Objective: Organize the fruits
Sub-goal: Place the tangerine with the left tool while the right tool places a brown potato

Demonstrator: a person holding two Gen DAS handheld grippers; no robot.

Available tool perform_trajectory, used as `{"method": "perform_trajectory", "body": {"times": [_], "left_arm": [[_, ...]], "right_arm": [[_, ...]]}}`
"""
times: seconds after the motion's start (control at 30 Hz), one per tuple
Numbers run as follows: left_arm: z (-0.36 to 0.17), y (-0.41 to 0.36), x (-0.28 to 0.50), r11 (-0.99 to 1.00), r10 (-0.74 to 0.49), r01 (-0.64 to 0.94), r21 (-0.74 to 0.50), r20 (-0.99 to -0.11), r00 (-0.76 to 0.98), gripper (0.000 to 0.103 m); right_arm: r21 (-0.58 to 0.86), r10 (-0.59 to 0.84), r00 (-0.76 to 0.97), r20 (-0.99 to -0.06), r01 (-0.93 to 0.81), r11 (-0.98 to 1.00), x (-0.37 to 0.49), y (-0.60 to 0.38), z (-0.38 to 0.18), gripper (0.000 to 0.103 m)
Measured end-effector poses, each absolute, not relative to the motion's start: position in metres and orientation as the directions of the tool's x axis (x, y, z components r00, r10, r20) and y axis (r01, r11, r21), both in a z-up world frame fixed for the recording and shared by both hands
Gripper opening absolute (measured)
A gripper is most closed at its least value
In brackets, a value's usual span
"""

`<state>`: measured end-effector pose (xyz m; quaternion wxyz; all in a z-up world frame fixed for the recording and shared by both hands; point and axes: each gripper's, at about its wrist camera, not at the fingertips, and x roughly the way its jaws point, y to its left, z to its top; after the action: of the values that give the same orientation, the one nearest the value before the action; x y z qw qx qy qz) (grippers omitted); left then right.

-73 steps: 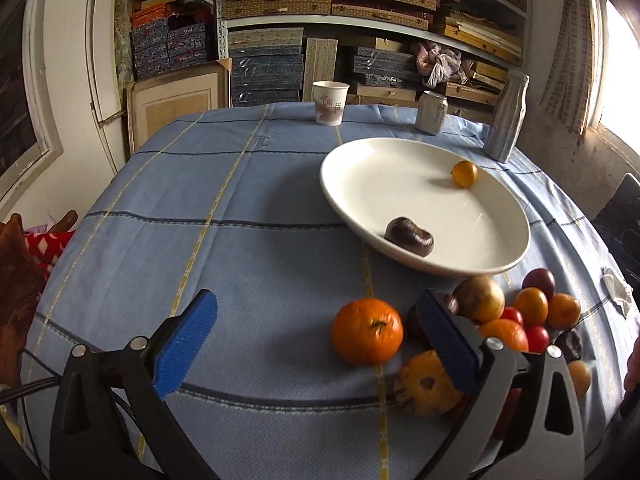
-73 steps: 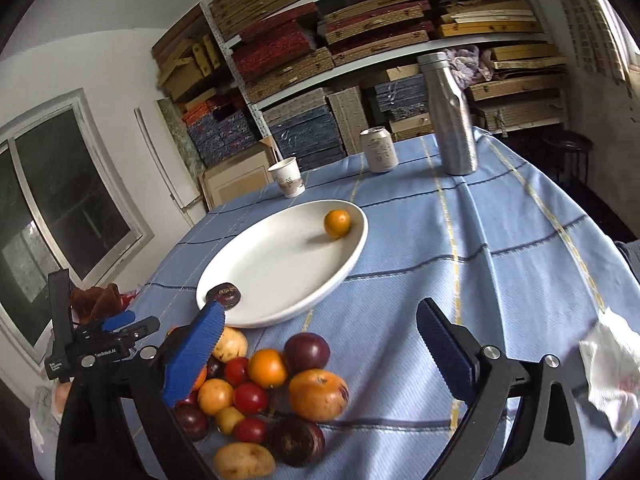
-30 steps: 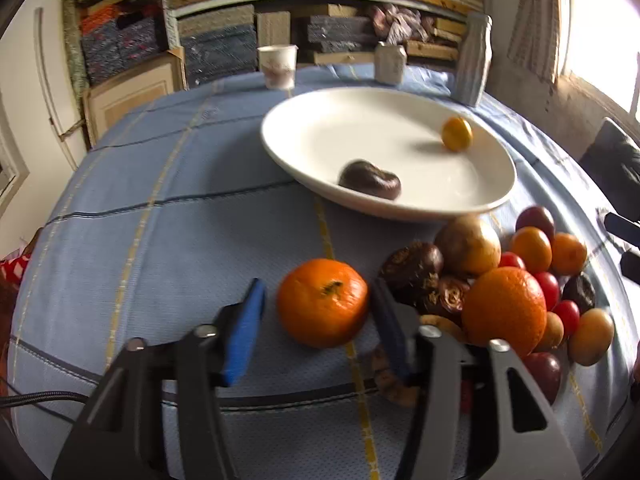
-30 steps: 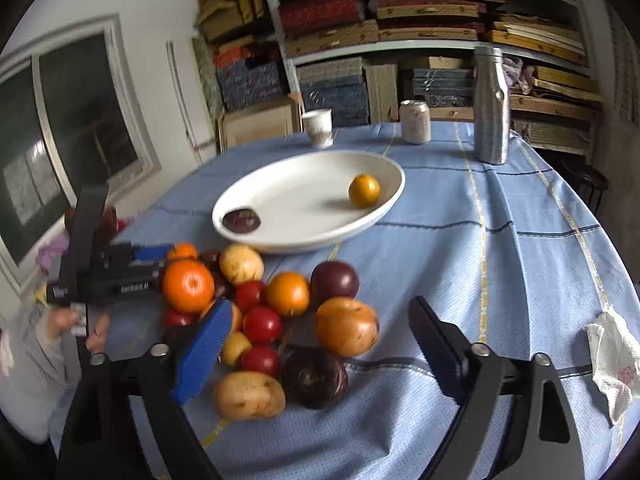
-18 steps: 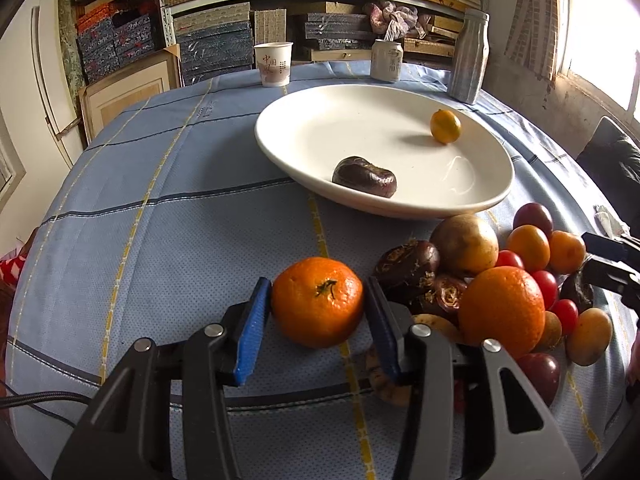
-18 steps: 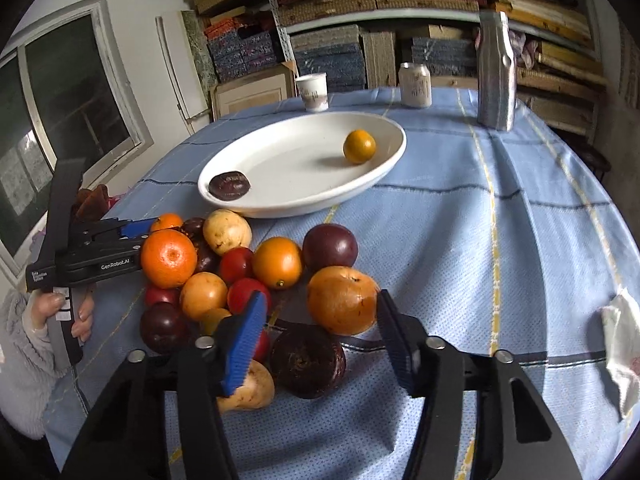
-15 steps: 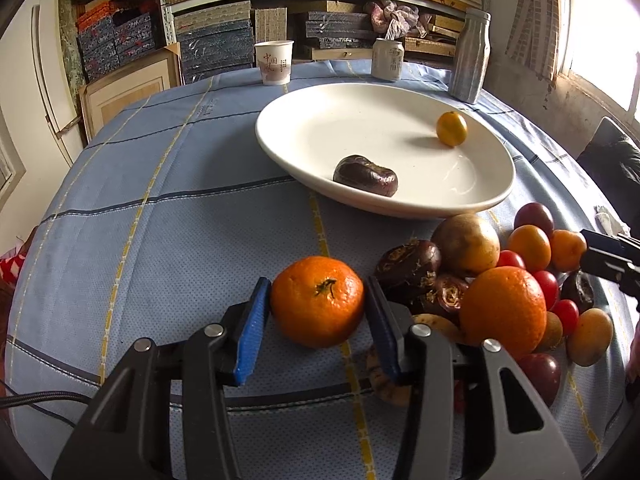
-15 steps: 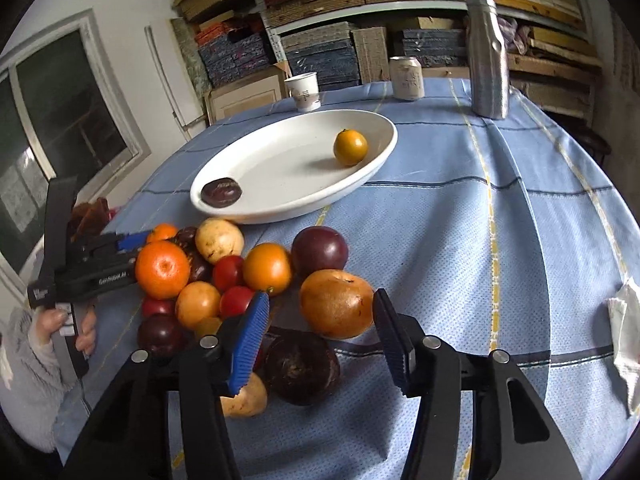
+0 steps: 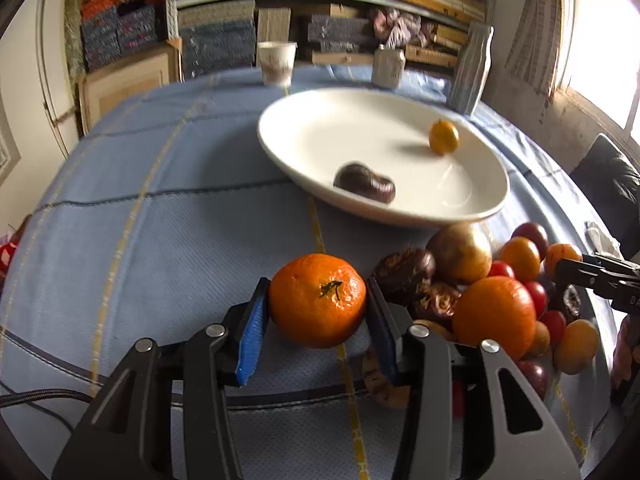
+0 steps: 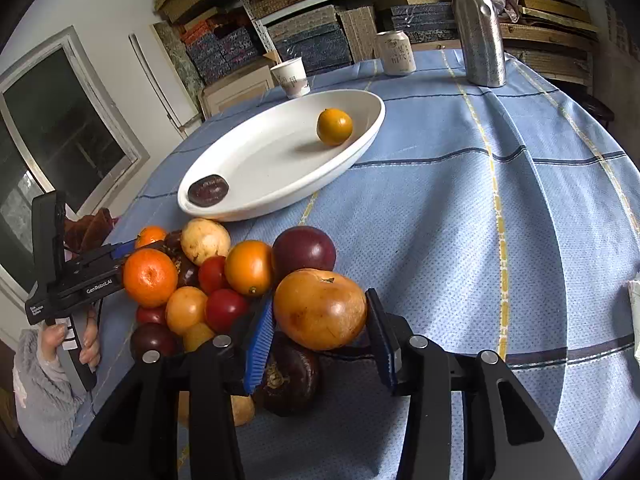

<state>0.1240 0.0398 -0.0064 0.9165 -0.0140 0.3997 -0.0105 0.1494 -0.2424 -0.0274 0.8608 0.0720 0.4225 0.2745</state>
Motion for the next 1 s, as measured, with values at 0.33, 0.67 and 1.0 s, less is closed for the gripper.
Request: {"method": "perform_trajectory", "body": {"times": [0.33,0.67,1.0], "left_arm": [[0.06,0.063,0.159,0.996,0.022,-0.072,-0.049,-0.658,0.752,0.046],[0.027,0.041,0.247,0.997,0.017,-0.064,-0.038,-0.72,0.694,0.046],[0.017,0.039,0.25,0.998,-0.009,-0.04,-0.053,-0.709,0.705,0.082]], "right_arm": [[0.288,0.543,0.574,-0.612,-0.478,0.83,0.173,-0.233,0.049,0.045],[0.329,0.589,0.516,-0.622,-0.51,0.795,0.238,-0.156,0.026,0.045],[0.294,0.562,0.522,-0.642,-0.509,0.809,0.242,-0.162,0.014,0.062]]}}
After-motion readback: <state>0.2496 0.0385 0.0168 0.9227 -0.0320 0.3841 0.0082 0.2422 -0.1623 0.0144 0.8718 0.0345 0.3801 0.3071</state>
